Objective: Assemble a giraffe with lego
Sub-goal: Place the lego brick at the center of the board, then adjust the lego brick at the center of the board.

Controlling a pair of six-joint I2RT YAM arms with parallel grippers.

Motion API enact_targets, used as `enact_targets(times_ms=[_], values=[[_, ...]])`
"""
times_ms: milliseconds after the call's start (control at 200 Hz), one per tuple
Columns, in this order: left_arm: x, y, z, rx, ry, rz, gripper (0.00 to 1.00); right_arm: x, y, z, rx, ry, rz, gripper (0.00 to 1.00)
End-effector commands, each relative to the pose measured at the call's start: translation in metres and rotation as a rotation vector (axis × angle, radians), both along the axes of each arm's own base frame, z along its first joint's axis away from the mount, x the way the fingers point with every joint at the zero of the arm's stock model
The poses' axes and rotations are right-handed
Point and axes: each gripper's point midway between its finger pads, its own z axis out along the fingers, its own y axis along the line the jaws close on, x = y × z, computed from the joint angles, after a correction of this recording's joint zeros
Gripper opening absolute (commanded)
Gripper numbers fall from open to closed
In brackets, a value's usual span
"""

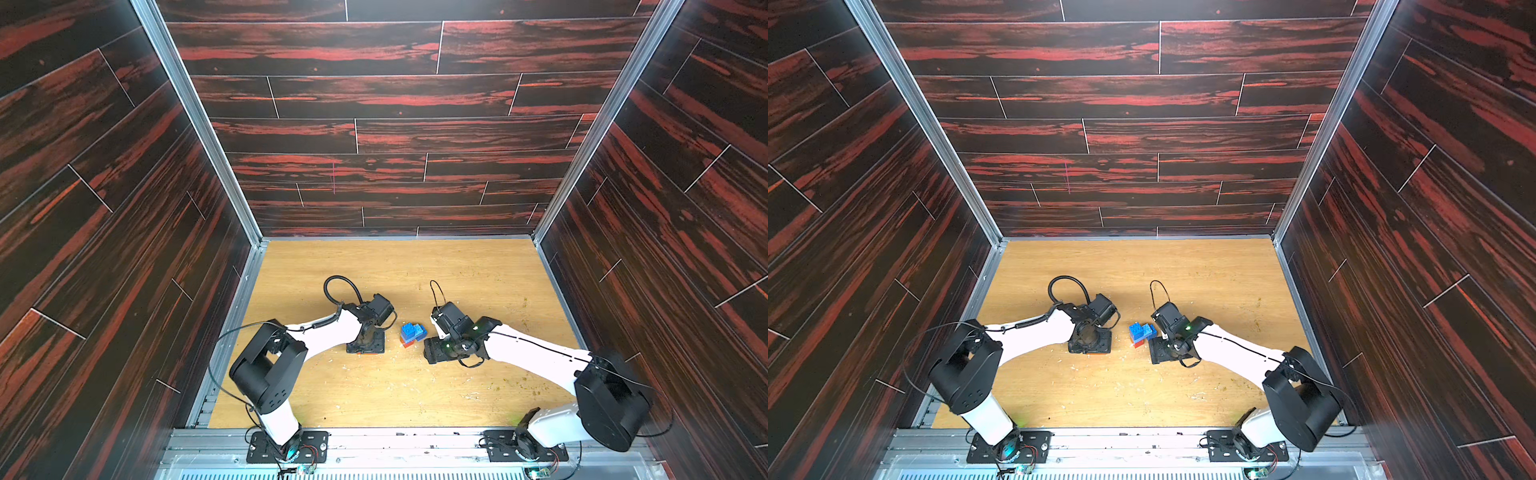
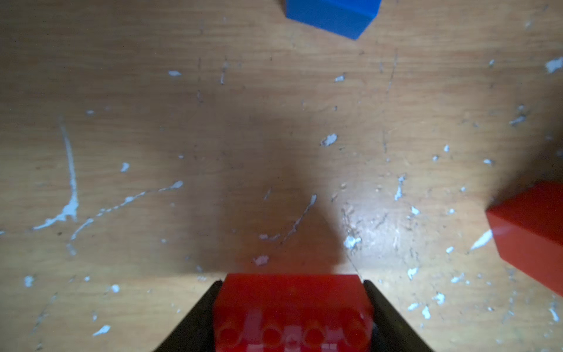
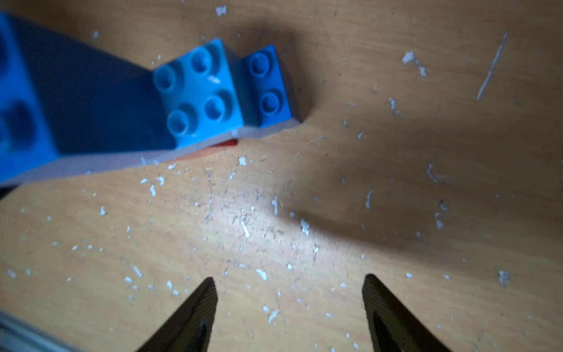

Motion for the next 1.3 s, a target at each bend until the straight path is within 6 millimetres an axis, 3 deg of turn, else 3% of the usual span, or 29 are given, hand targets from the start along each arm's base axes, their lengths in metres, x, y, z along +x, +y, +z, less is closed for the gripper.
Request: enact_targets(times_ms=[0,190,296,431,621,842,1293], values=[[-0.001,0.005,-0.008,0.017,0.009,0.024,0.68,0.01,0.004,-0.006,0.002,-0.042,-0.029,0.78],[-0.002,0.009,-0.009,0.019,0.026,0.019,0.77,0.018,0.011,-0.017,-0.027,-0.049,-0.041,0.79],[-0.003,0.011,-0.009,0.016,0.037,0.018,0.91,0.022,0.016,-0.021,-0.044,-0.059,-0.047,0.79],[-0.001,0.021,0.006,0.025,0.016,0.018,1.0,0.026,0.025,-0.02,-0.042,-0.077,-0.055,0.79],[0.007,0.049,0.037,0.057,-0.031,0.033,1.0,0.034,0.034,-0.022,-0.048,-0.079,-0.086,0.79],[0.016,0.068,0.072,0.077,-0.087,0.02,1.0,0.037,0.043,-0.023,-0.01,-0.068,-0.166,0.79],[0.023,0.077,0.083,0.086,-0.096,0.006,1.0,0.038,0.051,-0.032,0.022,-0.05,-0.258,0.79]])
